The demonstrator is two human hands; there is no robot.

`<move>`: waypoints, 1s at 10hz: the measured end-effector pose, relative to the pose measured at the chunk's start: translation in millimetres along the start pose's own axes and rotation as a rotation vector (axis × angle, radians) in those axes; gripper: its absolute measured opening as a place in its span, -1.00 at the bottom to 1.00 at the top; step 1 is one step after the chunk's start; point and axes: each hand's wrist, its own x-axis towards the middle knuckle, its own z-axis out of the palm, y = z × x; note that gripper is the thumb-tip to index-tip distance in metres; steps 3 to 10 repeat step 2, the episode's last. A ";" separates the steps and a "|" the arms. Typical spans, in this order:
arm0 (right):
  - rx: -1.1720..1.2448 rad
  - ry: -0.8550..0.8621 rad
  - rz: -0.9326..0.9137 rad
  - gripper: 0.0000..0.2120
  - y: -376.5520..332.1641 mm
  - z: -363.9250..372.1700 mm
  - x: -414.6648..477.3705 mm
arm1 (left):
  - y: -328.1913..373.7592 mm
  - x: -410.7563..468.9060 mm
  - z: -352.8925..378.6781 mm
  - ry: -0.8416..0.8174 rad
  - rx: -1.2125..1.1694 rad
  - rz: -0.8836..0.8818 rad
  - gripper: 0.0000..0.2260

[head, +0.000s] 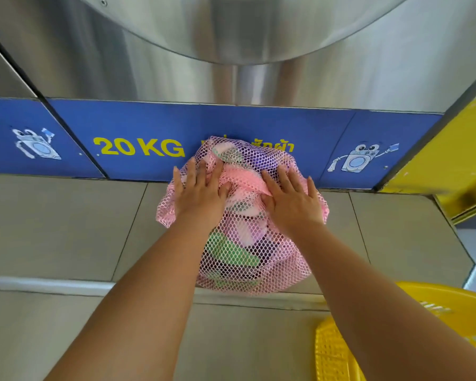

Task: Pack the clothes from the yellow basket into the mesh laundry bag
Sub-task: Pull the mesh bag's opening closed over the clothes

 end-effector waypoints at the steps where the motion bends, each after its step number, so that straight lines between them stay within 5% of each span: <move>1: 0.022 -0.065 -0.020 -0.41 -2.1 -55.6 -22.3 | -3.5 -21.8 -53.3 -0.112 0.062 0.003 -0.50; 2: 0.060 -0.049 -0.021 -0.39 -3.7 -106.2 -46.9 | -0.7 -46.1 -100.1 -0.139 0.048 -0.013 -0.50; 10: 0.060 -0.049 -0.021 -0.39 -3.7 -106.2 -46.9 | -0.7 -46.1 -100.1 -0.139 0.048 -0.013 -0.50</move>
